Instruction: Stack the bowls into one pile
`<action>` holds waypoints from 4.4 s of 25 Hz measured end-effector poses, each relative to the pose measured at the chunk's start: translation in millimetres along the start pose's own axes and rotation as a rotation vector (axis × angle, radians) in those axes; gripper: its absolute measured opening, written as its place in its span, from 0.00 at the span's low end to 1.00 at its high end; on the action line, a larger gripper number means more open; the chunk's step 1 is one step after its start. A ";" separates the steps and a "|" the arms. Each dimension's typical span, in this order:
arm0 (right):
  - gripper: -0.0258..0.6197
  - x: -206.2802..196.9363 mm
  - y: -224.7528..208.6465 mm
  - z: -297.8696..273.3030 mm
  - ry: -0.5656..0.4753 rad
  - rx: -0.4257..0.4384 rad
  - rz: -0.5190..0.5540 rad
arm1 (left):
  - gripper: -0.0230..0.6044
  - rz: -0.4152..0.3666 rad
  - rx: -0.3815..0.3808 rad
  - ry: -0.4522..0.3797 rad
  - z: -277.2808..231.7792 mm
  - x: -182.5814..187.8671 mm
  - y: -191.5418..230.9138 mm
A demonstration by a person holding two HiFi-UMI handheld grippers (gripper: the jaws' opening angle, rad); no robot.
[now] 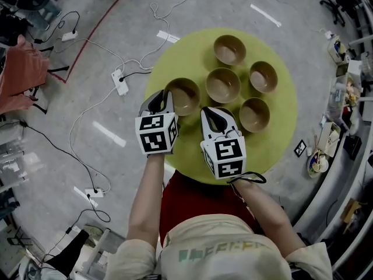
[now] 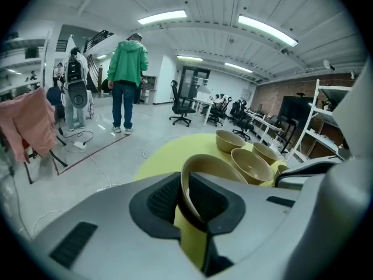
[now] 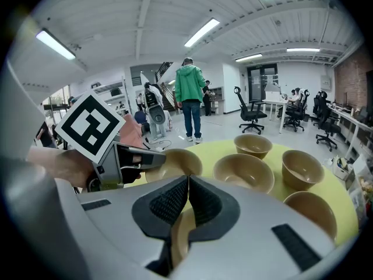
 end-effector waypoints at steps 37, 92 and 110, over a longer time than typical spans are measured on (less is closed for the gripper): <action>0.10 3.6 -0.1 73.0 -0.122 -0.027 0.006 | 0.12 -0.042 0.030 -0.115 66.8 13.0 -38.9; 0.09 -75.1 3.8 295.0 -0.349 0.108 0.040 | 0.07 -0.021 0.076 -0.313 297.4 -97.6 -198.8; 0.09 -87.7 6.2 308.7 -0.332 0.158 0.048 | 0.07 -0.004 0.099 -0.321 313.8 -105.9 -206.2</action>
Point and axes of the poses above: the fingertips, and each gripper's own axes: z backward along the fingers, y to its left, x out of its top, the point moved 10 cm from there along z, backward along the fingers, and after that the axes turned 1 degree about x, right-handed, at the moved point
